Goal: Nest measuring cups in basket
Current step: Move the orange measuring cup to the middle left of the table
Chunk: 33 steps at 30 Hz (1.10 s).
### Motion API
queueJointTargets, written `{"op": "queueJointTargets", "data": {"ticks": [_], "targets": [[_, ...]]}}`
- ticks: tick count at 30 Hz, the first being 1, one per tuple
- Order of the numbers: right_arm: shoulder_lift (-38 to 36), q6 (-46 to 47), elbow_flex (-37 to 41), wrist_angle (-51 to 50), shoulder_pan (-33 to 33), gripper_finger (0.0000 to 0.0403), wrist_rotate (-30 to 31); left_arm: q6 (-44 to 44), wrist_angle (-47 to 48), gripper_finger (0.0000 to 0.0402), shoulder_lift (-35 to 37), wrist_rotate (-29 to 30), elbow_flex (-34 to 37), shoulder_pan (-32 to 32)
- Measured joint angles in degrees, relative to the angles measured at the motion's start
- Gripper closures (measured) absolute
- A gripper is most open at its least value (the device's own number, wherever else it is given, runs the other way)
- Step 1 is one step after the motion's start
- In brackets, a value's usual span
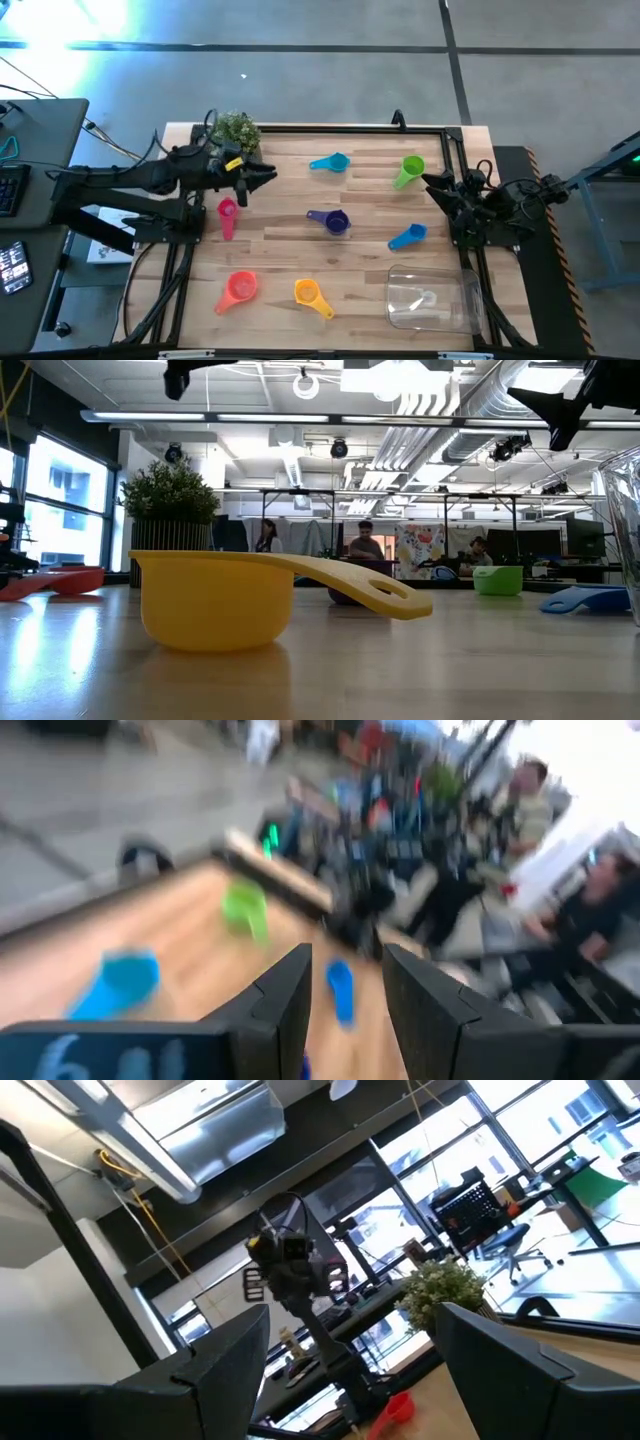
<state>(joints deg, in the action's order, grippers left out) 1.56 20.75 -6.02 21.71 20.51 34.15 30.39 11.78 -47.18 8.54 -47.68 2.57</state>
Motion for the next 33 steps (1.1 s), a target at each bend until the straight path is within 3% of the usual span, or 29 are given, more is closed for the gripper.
{"op": "queueJointTargets", "data": {"ticks": [6,16,33], "targets": [[0.0,-0.02,0.0,-0.02,0.0,0.0123,0.17,9.07,20.43,0.0287,-2.02,-5.43,-7.28,-2.26],[0.02,-0.16,0.0,-0.03,0.0,0.0123,0.16,14.57,42.11,0.0287,-5.24,-7.07,-7.59,-13.06],[0.02,0.22,0.0,-0.04,-0.02,0.0123,0.16,16.49,44.91,0.0287,-16.49,-6.57,-5.4,-32.13]]}}
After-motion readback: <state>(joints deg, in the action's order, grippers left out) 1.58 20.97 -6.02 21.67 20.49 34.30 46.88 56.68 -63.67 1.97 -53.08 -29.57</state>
